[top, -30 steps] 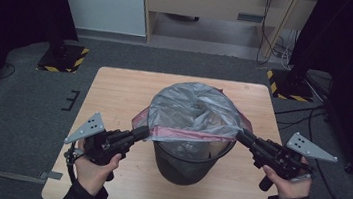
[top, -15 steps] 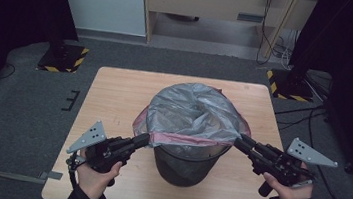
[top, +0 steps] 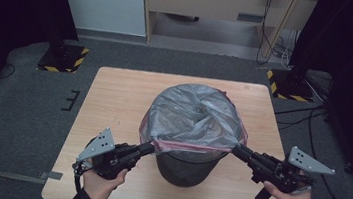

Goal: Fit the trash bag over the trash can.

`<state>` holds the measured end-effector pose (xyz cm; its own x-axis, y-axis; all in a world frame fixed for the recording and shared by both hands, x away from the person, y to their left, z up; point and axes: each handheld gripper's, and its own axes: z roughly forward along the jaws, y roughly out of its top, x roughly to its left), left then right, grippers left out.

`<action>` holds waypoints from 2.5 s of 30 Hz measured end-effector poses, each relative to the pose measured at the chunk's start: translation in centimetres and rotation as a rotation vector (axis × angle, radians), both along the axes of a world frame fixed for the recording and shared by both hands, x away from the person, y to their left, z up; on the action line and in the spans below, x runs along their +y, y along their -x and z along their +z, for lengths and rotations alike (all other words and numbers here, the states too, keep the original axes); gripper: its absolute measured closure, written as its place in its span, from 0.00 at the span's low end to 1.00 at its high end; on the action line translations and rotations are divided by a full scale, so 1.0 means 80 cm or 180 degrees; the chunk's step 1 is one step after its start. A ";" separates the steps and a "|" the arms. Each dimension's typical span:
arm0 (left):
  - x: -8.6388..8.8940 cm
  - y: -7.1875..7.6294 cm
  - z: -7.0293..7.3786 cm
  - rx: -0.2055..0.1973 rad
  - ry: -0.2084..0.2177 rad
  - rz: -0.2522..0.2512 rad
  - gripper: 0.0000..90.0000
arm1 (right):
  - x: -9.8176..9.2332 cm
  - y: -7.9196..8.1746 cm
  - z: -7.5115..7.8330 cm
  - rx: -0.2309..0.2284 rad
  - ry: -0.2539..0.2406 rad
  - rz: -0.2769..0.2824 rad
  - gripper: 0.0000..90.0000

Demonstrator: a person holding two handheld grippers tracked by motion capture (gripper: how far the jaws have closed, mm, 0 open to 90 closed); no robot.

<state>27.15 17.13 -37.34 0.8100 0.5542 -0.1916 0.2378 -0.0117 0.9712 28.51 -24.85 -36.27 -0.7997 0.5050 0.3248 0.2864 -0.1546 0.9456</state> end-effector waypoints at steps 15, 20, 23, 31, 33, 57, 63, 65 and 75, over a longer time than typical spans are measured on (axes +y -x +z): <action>-0.026 0.008 -0.014 0.0001 -0.0255 -0.0133 0.99 | 0.001 0.008 0.003 0.0104 0.0490 -0.0113 0.96; -0.028 0.009 -0.019 0.0047 -0.0553 -0.0077 0.99 | 0.006 0.008 0.001 0.0145 0.0777 -0.0173 0.97; -0.023 0.005 -0.029 0.0139 -0.0434 -0.0052 0.99 | 0.008 0.003 -0.011 0.0205 0.0966 -0.0245 0.96; -0.017 0.002 -0.031 -0.0058 -0.0368 0.0195 0.62 | 0.001 -0.006 -0.013 0.0117 0.0692 -0.0284 0.57; -0.014 0.002 -0.030 -0.0115 -0.0328 0.0256 0.53 | -0.001 -0.006 -0.008 0.0041 0.0580 -0.0303 0.52; 0.047 -0.046 -0.084 0.0228 -0.0510 0.0953 0.25 | -0.005 -0.048 0.056 -0.0312 -0.0088 -0.0832 0.29; 0.043 -0.054 -0.097 0.0294 -0.0696 0.0930 0.25 | 0.014 -0.070 0.088 -0.0346 -0.0173 -0.0792 0.27; 0.039 -0.054 -0.098 0.0296 -0.0711 0.0914 0.25 | 0.024 -0.077 0.100 -0.0381 -0.0162 -0.0746 0.27; 0.027 -0.052 -0.103 0.0331 -0.0824 0.0804 0.26 | 0.096 -0.109 0.142 -0.0397 -0.0008 -0.0609 0.27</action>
<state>31.28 19.32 -45.57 0.6253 0.7748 -0.0930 0.3617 -0.1822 0.9143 37.26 -17.17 -24.94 -0.7235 0.6506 0.2309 0.1326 -0.1972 0.9714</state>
